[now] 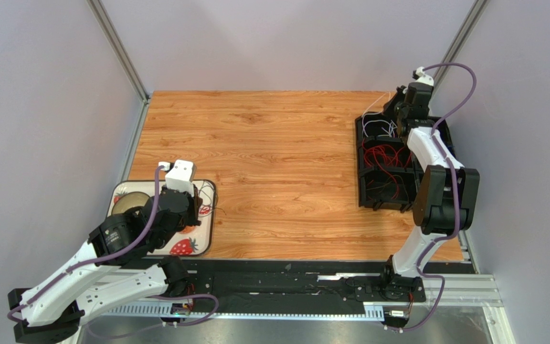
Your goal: Untangle the cables
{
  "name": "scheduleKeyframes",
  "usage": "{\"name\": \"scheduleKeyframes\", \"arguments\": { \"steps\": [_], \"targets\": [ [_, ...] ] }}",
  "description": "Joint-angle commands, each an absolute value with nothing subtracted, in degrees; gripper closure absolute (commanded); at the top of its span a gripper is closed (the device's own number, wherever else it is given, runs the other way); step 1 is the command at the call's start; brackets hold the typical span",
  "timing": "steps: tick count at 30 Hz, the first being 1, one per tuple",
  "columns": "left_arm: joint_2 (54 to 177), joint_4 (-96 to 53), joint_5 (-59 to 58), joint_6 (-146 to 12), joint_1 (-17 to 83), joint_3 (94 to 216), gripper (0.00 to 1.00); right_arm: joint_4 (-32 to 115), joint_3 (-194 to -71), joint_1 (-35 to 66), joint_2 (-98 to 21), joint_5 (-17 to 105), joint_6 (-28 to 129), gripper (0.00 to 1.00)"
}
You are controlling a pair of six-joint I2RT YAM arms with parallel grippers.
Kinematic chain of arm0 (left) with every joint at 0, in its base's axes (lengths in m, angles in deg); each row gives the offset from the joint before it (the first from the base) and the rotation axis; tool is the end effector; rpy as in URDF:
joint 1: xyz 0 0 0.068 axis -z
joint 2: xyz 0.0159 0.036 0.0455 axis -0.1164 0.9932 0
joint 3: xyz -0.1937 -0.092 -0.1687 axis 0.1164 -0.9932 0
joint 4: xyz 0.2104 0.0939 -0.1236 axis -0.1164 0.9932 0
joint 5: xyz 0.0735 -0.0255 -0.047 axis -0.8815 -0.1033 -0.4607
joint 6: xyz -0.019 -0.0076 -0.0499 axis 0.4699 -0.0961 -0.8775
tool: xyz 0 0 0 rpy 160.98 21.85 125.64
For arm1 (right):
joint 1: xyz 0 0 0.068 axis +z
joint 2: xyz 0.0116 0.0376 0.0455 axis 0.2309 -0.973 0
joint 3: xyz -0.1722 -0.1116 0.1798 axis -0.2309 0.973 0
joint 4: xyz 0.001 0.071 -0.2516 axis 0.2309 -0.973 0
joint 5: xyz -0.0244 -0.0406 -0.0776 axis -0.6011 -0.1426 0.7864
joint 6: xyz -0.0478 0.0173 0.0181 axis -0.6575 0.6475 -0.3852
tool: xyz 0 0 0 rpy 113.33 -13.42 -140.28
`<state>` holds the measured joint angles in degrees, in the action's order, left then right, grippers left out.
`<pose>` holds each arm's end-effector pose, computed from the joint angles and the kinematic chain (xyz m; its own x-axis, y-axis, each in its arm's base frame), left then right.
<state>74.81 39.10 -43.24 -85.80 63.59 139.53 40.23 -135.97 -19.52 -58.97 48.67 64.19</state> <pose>0.0672 -0.0662 0.3493 -0.5073 0.0116 -0.8617 0.2134 0.9705 -0.1126 0.4208 -0.0437 0.2866 -0.3661 0.3884 -0.8456 0.2037 0.9201 0.3345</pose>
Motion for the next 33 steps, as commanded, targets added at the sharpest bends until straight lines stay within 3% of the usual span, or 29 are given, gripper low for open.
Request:
{"name": "scheduleKeyframes", "arguments": {
  "steps": [1,21,22,26,27,29,33],
  "targets": [
    [74.88,38.72,-43.61,-85.91,63.46,139.87,1.0,39.66,-134.66,-19.76,-59.72,46.77,65.49,1.0],
    [75.58,38.63,-43.44,-85.91,63.46,139.95,1.0,28.15,-142.65,-21.35,-66.49,60.21,66.2,1.0],
    [75.58,38.63,-43.52,-85.99,63.46,139.95,1.0,27.02,-143.62,-21.35,-66.84,60.39,66.02,0.96],
    [75.58,38.63,-43.52,-85.99,63.46,139.86,1.0,24.37,-148.28,-21.35,-67.45,61.62,65.85,0.59],
    [75.67,38.63,-43.52,-85.99,63.46,139.95,1.0,23.67,-149.76,-21.35,-67.46,62.84,65.85,0.54],
    [75.58,38.72,-43.52,-86.08,63.46,139.87,1.0,22.26,-150.65,-21.35,-67.19,63.64,65.85,0.48],
    [75.67,38.55,-43.26,-86.08,63.46,139.95,1.0,20.5,-150.66,-21.26,-64.31,63.39,66.37,0.47]
  ]
}}
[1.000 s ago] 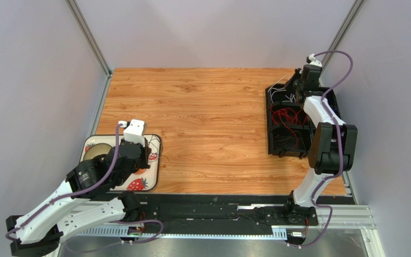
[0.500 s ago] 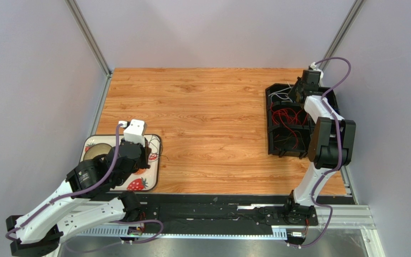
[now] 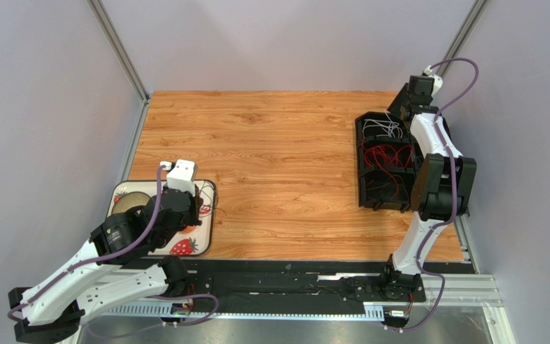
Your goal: Untangle the cables
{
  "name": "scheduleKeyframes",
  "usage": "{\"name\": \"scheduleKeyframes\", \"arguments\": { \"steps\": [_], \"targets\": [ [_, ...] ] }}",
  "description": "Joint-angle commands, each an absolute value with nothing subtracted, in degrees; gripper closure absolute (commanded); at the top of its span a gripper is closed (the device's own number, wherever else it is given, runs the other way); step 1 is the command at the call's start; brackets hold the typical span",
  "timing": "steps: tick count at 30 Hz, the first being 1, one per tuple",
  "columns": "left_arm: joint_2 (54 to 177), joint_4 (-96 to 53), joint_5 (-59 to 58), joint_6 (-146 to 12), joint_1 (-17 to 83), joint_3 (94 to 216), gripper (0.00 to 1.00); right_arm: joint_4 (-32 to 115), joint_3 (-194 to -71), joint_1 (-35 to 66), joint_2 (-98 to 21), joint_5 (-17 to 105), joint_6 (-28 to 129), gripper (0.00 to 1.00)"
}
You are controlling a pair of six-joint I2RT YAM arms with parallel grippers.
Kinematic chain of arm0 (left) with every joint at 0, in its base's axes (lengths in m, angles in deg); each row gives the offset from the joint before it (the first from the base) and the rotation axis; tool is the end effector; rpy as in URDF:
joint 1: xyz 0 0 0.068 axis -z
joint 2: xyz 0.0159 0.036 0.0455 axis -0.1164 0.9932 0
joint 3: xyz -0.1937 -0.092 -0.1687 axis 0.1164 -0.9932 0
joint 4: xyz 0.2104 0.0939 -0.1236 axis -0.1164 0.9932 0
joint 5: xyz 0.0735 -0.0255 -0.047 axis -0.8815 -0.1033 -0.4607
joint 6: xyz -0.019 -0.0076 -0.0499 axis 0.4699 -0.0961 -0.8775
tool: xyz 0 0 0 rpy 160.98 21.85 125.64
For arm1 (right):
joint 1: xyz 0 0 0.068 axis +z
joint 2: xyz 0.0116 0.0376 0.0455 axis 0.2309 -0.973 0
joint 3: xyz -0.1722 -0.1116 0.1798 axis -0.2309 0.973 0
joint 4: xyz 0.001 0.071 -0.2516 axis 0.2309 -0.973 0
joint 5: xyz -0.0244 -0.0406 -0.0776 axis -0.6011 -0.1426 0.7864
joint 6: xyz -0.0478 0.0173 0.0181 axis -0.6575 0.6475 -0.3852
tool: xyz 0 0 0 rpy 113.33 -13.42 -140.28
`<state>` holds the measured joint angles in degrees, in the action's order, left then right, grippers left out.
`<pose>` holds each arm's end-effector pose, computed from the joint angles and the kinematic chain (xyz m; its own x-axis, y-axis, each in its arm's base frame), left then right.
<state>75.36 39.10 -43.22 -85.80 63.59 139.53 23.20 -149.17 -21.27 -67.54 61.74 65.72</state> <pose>0.0685 -0.0681 0.3486 -0.5119 0.0186 -0.8588 0.2131 0.9713 -0.1060 0.4457 -0.0684 0.2758 -0.4503 0.4323 -0.7812 0.4791 0.8553 0.1971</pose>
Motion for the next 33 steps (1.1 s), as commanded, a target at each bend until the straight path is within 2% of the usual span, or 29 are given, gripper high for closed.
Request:
{"name": "scheduleKeyframes", "arguments": {
  "steps": [1,10,15,20,22,29,30,33],
  "targets": [
    [75.67,38.63,-43.26,-86.0,63.46,139.95,1.0,20.5,-149.0,-21.26,-62.99,62.95,66.9,0.47],
    [77.34,31.81,-39.93,-85.29,63.46,139.34,1.0,23.04,-137.05,-14.15,-47.09,45.48,68.75,0.47],
    [78.65,25.46,-36.06,-85.47,63.46,139.78,1.0,26.82,-129.49,-11.94,-40.48,27.2,73.56,0.46],
    [80.67,21.94,-33.07,-84.41,63.46,142.67,1.0,36.29,-120.53,-11.33,-34.86,6.49,87.77,0.45],
    [81.73,21.23,-32.28,-84.15,63.37,143.47,1.0,41.5,-116.04,-9.32,-31.96,3.1,90.97,0.44],
    [81.82,17.9,-28.24,-85.11,63.46,143.82,1.0,37.2,-110.59,-3.16,-22.12,-0.51,90.54,0.38],
    [81.65,16.76,-27.62,-85.2,63.46,143.82,1.0,37.46,-110.14,-2.28,-21.15,-0.43,90.98,0.34],
    [81.64,14.39,-24.81,-84.94,63.46,143.56,1.0,37.73,-108.74,1.76,-18.07,-0.69,91.07,0.34]
  ]
}}
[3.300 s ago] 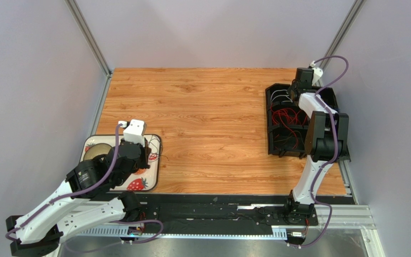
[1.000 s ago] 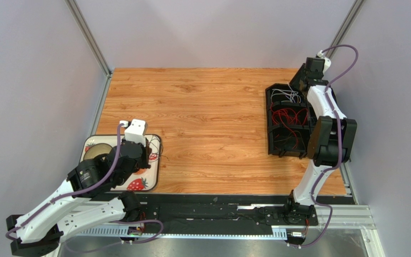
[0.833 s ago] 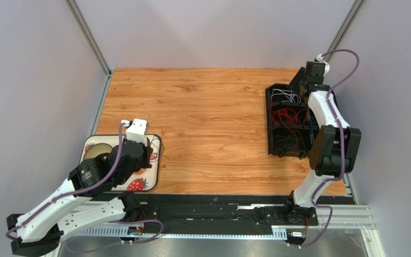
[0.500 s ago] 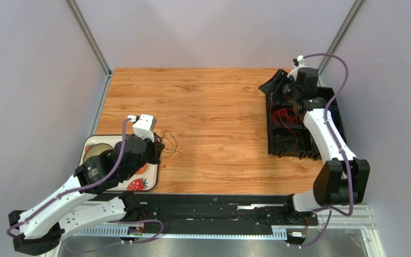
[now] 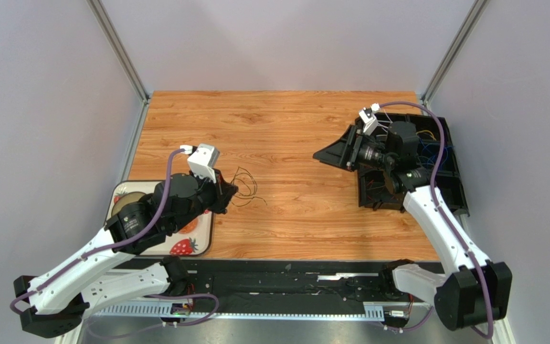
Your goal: Untangle the cables
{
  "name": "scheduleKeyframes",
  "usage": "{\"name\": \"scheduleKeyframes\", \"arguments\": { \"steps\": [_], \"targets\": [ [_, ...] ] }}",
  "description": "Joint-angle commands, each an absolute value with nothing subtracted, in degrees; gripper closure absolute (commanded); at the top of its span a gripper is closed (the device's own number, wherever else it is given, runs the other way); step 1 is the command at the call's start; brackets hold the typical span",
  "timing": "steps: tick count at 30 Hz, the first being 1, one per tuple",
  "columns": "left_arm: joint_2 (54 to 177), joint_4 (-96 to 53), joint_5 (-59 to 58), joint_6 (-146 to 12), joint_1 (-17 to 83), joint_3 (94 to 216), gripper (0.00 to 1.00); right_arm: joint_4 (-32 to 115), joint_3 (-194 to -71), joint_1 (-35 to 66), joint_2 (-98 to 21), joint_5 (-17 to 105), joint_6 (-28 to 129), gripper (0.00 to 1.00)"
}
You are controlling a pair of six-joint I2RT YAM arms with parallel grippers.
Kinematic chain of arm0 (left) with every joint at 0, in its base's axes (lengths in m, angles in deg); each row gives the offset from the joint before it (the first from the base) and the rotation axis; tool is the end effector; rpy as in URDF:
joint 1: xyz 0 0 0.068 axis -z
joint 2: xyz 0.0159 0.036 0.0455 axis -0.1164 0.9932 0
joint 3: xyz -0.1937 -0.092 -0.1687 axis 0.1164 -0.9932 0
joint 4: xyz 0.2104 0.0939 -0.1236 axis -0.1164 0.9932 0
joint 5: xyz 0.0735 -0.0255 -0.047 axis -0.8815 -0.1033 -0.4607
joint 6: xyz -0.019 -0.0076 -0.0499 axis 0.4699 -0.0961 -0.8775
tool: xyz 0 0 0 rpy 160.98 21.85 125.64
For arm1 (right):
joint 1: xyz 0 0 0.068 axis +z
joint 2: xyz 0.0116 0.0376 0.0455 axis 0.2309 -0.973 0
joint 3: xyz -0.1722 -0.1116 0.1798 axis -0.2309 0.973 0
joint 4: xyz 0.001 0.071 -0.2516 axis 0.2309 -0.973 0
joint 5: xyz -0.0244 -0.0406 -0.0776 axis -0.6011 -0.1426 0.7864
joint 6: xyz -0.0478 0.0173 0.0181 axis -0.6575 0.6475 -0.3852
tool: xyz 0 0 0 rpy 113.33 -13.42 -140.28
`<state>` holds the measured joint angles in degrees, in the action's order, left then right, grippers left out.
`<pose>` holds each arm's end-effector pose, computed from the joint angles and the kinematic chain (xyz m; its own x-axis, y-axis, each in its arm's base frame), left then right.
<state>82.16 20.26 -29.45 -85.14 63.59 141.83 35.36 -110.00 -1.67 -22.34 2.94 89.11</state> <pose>0.0878 -0.1116 0.3769 -0.4877 -0.1054 -0.8666 0.4171 0.8439 -0.3373 0.2434 0.0776 0.3289 -0.8106 0.3130 -0.4949 -0.3589 0.4023 0.8422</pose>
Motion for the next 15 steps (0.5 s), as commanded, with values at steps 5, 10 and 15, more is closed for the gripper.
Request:
{"name": "scheduleKeyframes", "arguments": {
  "steps": [5,10,15],
  "targets": [
    [80.59,9.29,-18.23,-84.59,63.46,142.16,1.0,41.5,-106.19,3.18,-14.81,-2.43,94.67,0.33],
    [79.45,4.36,-13.47,-84.76,63.46,140.83,1.0,42.39,-108.82,3.53,-14.98,-5.34,94.41,0.33],
    [79.97,0.85,-9.25,-84.76,63.46,140.31,1.0,43.88,-110.14,5.1,-15.25,-6.14,96.17,0.3]
  ]
}}
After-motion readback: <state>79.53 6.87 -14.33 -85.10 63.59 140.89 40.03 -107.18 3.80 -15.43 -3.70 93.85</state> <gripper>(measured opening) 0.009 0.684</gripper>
